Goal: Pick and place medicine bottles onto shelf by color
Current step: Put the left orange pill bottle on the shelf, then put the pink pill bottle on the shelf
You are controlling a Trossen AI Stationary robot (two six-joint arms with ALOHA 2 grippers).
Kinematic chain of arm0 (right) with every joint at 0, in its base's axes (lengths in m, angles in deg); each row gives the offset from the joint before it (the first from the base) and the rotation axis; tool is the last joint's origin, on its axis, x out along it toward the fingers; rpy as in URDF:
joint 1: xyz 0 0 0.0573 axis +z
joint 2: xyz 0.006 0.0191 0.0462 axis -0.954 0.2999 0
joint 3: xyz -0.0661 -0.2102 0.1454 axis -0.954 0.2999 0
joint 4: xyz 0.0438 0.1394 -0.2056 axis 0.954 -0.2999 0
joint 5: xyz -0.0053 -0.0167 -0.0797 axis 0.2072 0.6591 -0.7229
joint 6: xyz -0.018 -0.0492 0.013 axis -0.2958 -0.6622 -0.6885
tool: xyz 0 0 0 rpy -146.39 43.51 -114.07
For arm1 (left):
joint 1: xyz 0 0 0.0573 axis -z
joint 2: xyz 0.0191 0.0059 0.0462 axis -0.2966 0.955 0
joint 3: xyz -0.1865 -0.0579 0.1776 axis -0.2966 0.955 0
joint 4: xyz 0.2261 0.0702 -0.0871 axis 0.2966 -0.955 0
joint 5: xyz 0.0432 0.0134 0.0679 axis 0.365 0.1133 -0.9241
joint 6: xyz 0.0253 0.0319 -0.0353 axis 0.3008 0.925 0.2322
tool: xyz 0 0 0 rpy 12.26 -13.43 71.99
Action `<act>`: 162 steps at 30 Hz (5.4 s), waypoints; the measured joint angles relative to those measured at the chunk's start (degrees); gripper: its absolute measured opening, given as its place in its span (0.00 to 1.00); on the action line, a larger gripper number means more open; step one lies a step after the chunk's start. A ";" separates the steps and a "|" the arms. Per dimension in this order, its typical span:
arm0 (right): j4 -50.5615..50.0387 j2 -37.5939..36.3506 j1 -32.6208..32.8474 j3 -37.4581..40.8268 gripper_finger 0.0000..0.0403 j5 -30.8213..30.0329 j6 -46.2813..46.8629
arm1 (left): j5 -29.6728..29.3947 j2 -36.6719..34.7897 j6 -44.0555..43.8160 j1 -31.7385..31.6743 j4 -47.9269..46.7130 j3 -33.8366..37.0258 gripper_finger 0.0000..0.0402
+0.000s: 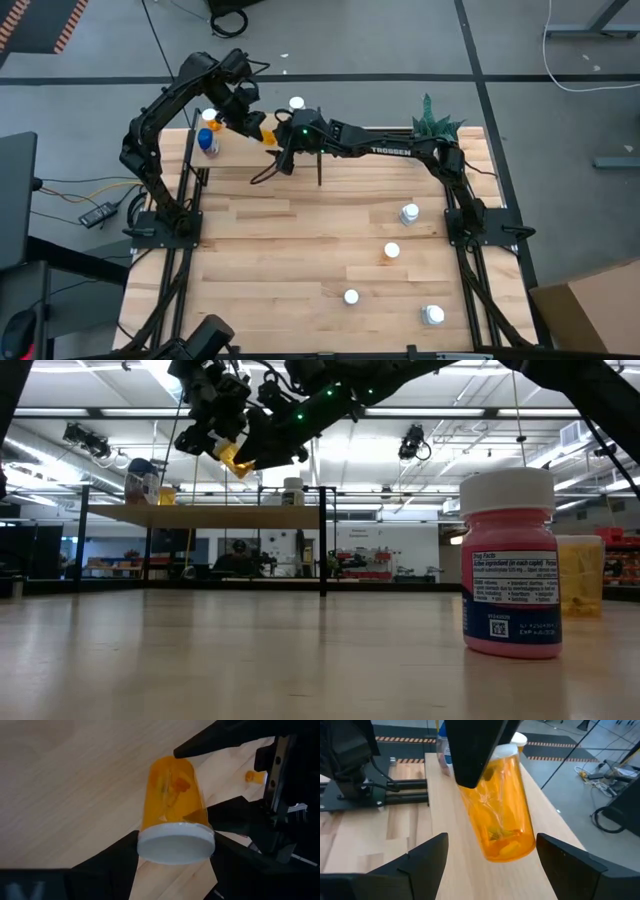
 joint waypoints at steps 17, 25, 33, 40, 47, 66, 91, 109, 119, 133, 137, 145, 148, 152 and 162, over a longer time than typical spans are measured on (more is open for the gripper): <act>0.17 0.00 1.11 0.00 0.77 2.29 2.60 | -3.30 -0.02 0.92 0.00 0.36 0.01 0.58; 0.13 0.00 1.35 0.00 0.77 3.45 2.45 | -3.43 -0.02 1.01 0.02 0.20 0.00 0.57; 0.17 0.02 0.71 0.00 0.77 -2.62 1.19 | -1.48 -0.02 1.05 0.02 0.16 0.00 0.57; 0.13 0.02 0.62 0.00 0.77 0.42 2.74 | -0.68 -0.02 1.09 0.04 0.21 0.00 0.56; 0.09 0.02 1.36 0.00 0.77 1.40 2.91 | -0.63 -0.02 1.57 0.04 0.25 0.01 0.58; 0.09 0.00 1.42 0.00 0.77 0.40 6.23 | -26.62 -0.02 8.33 -2.73 1.46 0.00 0.56; -0.09 0.00 4.93 0.00 0.77 0.44 7.52 | -28.63 4.90 13.80 -6.25 2.85 0.02 0.59; -0.11 0.00 4.92 0.00 0.77 0.44 7.59 | -30.25 4.90 14.67 -6.25 2.74 0.02 0.68; -0.11 0.00 4.92 0.00 0.77 0.44 7.59 | -31.65 4.73 14.75 -6.25 2.70 -0.06 0.70; -5.41 -3.00 4.12 0.02 0.77 -0.63 12.44 | -26.71 3.89 7.49 -2.54 0.10 -22.72 0.70; -16.25 -7.11 3.32 -0.02 0.77 -0.79 17.45 | -18.40 2.17 4.44 2.09 0.69 -26.02 0.70; -36.97 -14.04 5.98 -0.04 0.77 0.77 23.36 | -16.73 -3.01 1.04 16.21 4.79 -26.16 0.64; -42.37 -15.58 8.91 -0.04 0.77 1.07 24.83 | -19.33 -4.17 -1.07 22.14 4.86 -26.14 0.61; -47.73 -16.72 14.48 -0.04 0.77 1.43 25.60 | -22.16 -4.88 -3.61 29.35 4.19 -26.14 0.58; -53.64 -16.28 27.96 -0.04 0.77 -1.05 38.01 | -26.75 -5.61 -7.99 42.36 0.78 -26.08 0.54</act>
